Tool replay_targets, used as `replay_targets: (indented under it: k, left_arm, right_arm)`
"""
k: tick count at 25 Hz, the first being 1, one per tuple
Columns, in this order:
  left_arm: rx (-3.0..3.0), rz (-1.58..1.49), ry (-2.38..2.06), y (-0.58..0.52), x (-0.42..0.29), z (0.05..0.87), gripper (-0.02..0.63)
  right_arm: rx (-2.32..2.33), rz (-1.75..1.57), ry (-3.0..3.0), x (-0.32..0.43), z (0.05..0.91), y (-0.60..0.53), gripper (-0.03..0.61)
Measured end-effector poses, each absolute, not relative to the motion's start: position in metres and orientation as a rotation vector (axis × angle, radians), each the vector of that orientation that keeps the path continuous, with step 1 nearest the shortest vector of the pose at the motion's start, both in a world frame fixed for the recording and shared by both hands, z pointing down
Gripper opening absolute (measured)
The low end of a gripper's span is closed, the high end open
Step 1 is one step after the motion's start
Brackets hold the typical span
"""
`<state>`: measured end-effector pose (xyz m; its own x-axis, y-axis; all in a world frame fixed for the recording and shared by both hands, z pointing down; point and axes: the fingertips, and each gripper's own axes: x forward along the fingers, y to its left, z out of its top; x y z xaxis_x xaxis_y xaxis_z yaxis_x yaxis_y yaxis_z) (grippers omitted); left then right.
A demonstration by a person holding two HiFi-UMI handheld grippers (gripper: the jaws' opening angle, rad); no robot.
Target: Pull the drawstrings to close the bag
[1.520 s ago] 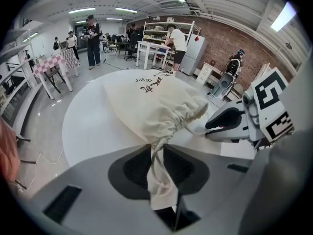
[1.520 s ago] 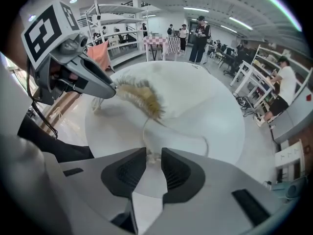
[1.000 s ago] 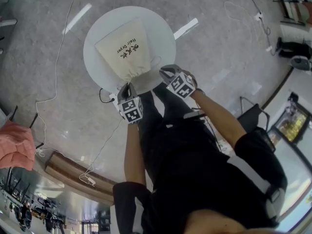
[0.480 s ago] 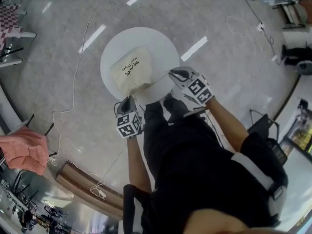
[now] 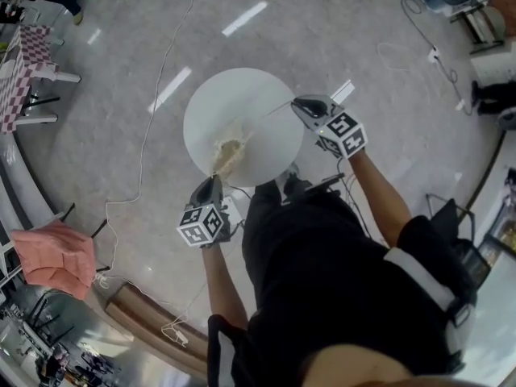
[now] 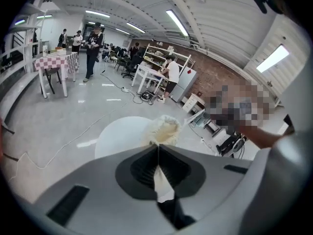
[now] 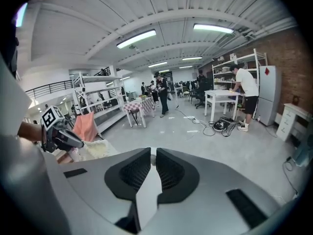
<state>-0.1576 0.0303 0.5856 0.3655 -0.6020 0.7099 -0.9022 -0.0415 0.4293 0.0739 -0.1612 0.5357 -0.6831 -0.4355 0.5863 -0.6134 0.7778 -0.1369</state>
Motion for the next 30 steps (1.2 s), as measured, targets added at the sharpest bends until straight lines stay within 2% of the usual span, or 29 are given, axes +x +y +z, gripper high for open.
replay_targets:
  k: [11,30]
  left_arm:
    - [1.857,0.343,-1.157,0.038,-0.135,0.549,0.005]
    - [1.896,0.27,-1.022,0.068,-0.119,0.542,0.002]
  right_arm:
    - [0.948,0.499,-2.399,0.103,0.533,-0.204,0.031]
    - [1.055,0.606,-2.304,0.13,0.569,-0.229,0.029]
